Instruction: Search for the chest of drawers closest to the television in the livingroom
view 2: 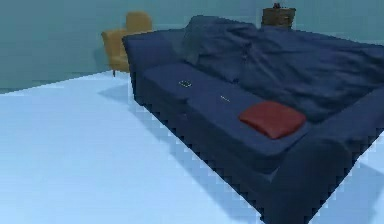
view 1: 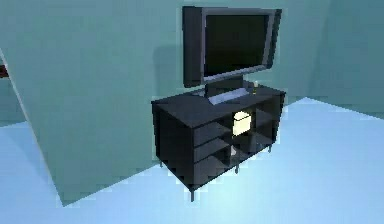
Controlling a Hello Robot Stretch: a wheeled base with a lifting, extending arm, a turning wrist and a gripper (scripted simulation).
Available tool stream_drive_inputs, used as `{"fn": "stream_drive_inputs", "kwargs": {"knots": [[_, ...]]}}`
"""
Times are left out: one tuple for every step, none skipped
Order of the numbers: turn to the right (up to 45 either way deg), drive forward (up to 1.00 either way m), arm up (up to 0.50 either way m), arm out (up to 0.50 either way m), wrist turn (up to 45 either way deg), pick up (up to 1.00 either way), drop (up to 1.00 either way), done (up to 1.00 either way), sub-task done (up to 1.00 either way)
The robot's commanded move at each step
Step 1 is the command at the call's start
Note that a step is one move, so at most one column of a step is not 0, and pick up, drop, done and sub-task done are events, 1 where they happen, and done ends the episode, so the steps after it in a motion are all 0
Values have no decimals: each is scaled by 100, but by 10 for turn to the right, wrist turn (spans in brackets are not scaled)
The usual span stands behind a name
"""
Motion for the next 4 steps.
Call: {"fn": "stream_drive_inputs", "kwargs": {"knots": [[30, 0, 0, 0, 0, 0, 0, 0, 0], [0, 65, 0, 0, 0, 0, 0, 0, 0], [-450, 0, 0, 0, 0, 0, 0, 0, 0], [-450, 0, 0, 0, 0, 0, 0, 0, 0]]}}
